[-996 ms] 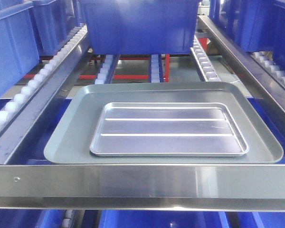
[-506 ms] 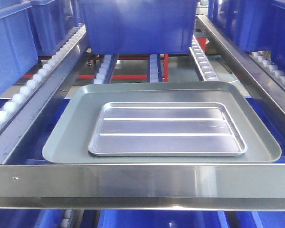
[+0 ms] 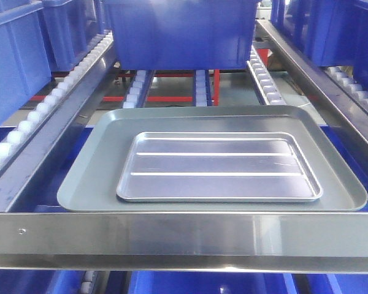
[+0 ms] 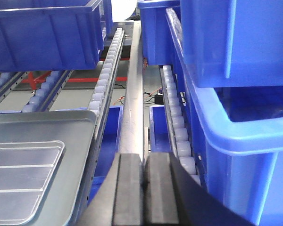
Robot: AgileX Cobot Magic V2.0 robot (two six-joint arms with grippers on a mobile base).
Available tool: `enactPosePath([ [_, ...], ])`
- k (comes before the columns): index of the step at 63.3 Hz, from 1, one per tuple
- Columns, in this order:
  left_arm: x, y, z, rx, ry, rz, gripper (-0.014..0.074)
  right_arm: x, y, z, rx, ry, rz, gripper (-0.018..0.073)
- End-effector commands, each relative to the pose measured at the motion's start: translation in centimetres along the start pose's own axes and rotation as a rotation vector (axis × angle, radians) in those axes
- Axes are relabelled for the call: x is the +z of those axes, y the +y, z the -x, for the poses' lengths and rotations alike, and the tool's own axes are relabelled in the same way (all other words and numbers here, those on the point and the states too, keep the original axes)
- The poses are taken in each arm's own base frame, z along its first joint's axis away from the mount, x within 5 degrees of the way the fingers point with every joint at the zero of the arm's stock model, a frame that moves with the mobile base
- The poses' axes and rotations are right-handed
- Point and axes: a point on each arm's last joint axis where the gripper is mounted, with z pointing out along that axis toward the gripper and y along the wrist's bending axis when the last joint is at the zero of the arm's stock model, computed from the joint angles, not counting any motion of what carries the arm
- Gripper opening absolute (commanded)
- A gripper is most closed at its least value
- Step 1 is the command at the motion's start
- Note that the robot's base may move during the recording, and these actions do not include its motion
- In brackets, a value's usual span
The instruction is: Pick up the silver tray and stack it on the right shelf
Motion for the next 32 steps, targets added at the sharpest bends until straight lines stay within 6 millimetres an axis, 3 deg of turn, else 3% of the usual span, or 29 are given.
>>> enactPosePath([
  [1,-0.10,0.02,0.31,-0.010,-0.090,-0.002,-0.0101,-0.32,0.12,1.60,-0.013,-0.134,0.007,0.0057],
  [32,-0.10,0.02,0.31,-0.010,-0.090,-0.002,-0.0101,-0.32,0.12,1.60,-0.013,-0.134,0.007,0.0057],
])
